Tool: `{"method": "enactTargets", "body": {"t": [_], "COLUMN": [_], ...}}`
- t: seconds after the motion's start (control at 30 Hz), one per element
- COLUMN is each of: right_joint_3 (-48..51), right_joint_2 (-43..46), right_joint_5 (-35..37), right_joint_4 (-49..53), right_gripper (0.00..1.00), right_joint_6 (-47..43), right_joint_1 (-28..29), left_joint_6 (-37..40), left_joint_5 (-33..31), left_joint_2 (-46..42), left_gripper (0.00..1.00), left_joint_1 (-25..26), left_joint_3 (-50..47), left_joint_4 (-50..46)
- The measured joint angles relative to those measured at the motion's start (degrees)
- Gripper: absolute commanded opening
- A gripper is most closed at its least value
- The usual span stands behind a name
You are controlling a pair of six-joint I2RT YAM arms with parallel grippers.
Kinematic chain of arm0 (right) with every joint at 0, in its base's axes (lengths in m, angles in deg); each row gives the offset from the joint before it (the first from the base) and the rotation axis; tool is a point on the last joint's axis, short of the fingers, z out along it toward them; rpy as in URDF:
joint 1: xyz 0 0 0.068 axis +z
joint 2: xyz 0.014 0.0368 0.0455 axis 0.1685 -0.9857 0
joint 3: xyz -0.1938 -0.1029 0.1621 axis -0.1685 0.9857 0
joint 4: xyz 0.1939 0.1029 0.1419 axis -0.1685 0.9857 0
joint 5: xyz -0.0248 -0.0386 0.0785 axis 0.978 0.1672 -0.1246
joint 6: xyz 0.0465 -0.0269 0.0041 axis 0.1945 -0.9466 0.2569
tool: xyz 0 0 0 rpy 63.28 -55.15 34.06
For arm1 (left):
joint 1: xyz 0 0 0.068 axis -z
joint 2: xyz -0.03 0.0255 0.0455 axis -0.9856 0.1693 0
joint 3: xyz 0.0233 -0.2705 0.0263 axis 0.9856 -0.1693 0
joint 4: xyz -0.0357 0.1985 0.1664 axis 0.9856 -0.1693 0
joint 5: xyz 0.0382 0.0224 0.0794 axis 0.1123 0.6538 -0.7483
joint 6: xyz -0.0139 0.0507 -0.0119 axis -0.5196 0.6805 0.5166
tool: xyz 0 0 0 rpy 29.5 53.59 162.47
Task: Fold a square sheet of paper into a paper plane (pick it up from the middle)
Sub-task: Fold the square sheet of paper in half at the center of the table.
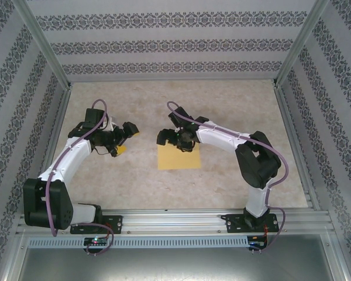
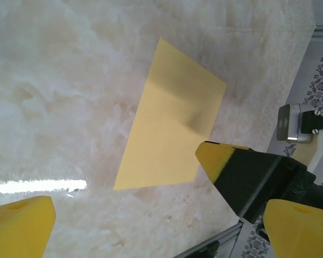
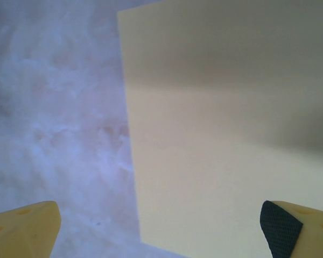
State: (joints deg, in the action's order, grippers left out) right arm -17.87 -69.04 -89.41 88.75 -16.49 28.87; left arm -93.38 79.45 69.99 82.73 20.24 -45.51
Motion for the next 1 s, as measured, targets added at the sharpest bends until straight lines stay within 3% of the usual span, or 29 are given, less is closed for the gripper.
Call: {"method": "enactTargets", "body": {"t": [0.23,0.4,0.6,1.0], "right_joint_3": [2.99,3.28,3.26,2.67], "right_joint_2": [2.32,2.29,1.95,0.5], "right_joint_5": [-11.3,-19.47,-21.77,-20.55], "right_joint_4": [-8.13,-11.91,-12.09,-9.05], "right_gripper": [0.96,0.96,0.95,0.95], "right_joint_6": [2.08,0.98,0.22,-2.58], "right_joint_1": [-4.0,-5.05,-5.05,-5.03], "left_joint_6": [-8.83,-15.45,-23.04,-24.7], "left_joint_5": [-1.09,-8.87,-19.91,-23.43], "left_joint_2": [0.68,0.55,-3.37,-1.92], "left_gripper": [1.0,1.0,1.0,1.0], "left_joint_1": [0.02,0.09,0.15,0.15], "left_joint_3": [1.77,5.88,6.67,6.45], "left_joint_4": [-4.33,-11.3,-18.16,-19.87]}}
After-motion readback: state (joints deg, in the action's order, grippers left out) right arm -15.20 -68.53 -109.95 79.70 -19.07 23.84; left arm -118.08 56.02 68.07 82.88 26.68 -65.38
